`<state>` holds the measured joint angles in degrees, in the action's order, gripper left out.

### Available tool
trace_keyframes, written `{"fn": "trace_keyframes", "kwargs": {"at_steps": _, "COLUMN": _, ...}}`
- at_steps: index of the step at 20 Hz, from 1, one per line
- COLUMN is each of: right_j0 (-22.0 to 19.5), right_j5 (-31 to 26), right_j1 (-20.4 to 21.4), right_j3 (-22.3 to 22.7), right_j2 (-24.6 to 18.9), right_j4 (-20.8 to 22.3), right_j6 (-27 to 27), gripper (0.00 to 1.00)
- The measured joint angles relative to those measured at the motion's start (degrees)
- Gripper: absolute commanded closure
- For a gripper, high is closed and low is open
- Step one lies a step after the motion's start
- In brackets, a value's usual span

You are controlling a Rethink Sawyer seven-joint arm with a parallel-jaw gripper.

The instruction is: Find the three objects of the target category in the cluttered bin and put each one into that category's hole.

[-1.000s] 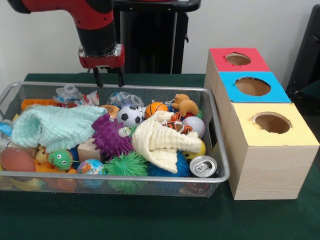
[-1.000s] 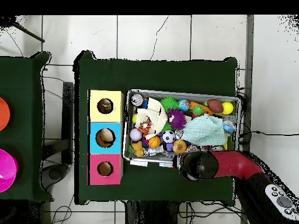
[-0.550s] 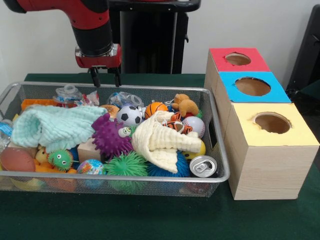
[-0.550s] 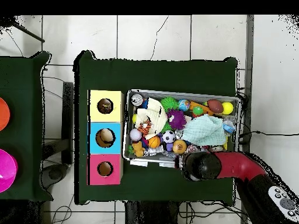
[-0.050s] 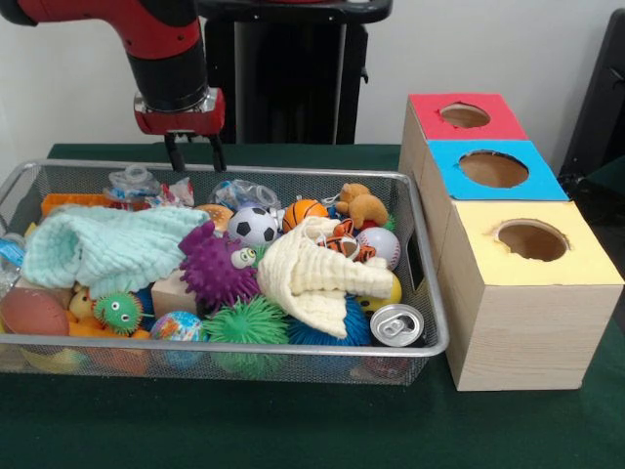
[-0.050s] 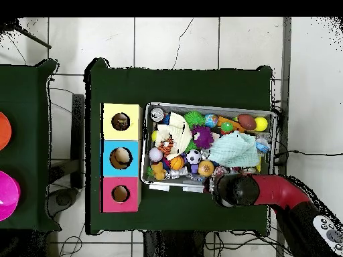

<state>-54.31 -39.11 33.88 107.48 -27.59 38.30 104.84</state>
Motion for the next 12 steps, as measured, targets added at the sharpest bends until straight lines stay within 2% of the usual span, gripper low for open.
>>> {"fn": "trace_keyframes", "kwargs": {"at_steps": 12, "right_j0": -1.73, "right_j5": 0.0, "right_j1": -3.83, "right_j3": -3.37, "right_j2": 0.02, "right_j4": 1.72, "right_j6": 0.0, "gripper": 0.0}}
